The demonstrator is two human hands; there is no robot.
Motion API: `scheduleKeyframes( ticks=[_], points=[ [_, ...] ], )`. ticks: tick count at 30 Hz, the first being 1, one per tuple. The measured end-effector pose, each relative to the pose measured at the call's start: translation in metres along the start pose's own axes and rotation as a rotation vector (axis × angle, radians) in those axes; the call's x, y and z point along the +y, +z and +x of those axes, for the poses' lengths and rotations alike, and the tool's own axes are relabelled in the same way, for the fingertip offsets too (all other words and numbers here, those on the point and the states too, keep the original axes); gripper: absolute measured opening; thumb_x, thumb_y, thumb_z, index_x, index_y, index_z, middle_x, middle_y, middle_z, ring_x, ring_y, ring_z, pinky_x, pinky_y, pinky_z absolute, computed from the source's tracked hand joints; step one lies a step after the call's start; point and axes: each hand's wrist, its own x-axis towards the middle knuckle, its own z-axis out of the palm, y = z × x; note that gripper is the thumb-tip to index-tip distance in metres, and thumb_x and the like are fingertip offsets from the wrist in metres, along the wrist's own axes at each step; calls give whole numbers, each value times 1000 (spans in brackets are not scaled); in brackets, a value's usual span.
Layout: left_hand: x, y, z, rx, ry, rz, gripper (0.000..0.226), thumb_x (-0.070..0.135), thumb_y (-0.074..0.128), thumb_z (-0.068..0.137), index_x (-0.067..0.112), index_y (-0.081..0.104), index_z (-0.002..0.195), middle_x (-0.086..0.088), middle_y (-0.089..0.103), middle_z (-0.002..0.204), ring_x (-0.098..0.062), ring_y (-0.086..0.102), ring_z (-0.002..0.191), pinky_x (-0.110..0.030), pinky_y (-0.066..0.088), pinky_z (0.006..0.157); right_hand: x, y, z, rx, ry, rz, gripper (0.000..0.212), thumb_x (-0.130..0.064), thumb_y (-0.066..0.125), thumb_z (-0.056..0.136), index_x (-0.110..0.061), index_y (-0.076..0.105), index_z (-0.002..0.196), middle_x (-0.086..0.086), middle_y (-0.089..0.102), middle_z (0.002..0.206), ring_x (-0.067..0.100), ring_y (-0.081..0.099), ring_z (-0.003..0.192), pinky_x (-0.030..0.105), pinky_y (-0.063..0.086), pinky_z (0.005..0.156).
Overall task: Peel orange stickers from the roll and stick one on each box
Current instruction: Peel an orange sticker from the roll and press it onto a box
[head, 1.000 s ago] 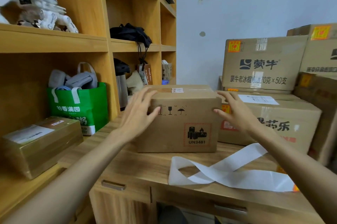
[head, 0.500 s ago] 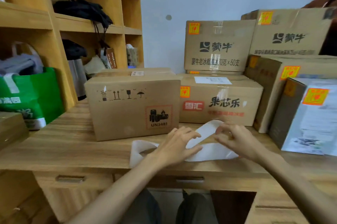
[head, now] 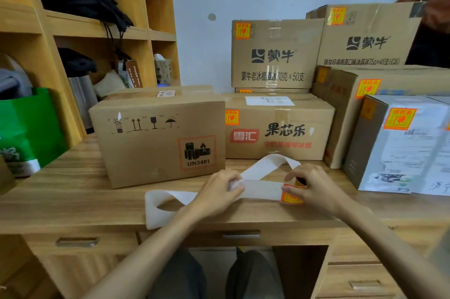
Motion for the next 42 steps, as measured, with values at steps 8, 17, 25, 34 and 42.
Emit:
scheduleKeyframes(
  ticks=[8, 17, 25, 34, 42],
  points=[
    [-20, -25, -5, 48, -17, 70, 8, 30, 63, 97, 24, 68, 98, 14, 61, 96, -3, 55, 95, -31, 47, 86, -32, 9, -4, 75, -104, 235, 8, -34, 76, 84, -27, 72, 85, -24, 60, 84, -14, 49, 91, 6, 35, 69],
    [-37, -40, -11, 86, -61, 105, 6, 31, 63, 97, 26, 67, 98, 14, 62, 98, -4, 57, 95, -37, 51, 88, -17, 12, -6, 53, -37, 277, 8, -35, 72, 88, -32, 71, 80, -19, 63, 88, 1, 53, 96, 30, 44, 83],
    [-17, -32, -1, 63, 218, 475, 62, 5, 61, 92, 27, 43, 148, 8, 49, 139, -13, 39, 132, -28, 27, 112, -23, 17, 1, 56, -91, 234, 16, -19, 69, 91, -35, 69, 89, -27, 63, 96, -3, 52, 96, 21, 39, 78],
    [18, 5, 17, -19, 187, 195, 52, 37, 52, 103, 33, 38, 152, 11, 50, 143, -8, 38, 135, -30, 24, 115, -21, 16, 3, 36, -119, 243, 21, -19, 67, 92, -39, 72, 97, -20, 69, 101, 5, 55, 97, 34, 47, 85],
    [9, 7, 21, 0, 79, 87, 22, 37, 57, 101, 22, 72, 106, 10, 48, 99, -10, 44, 104, -35, 39, 97, -20, 13, 7, 61, -149, 213, 20, -13, 66, 92, -29, 76, 100, -26, 64, 90, 4, 58, 93, 30, 47, 83]
  ],
)
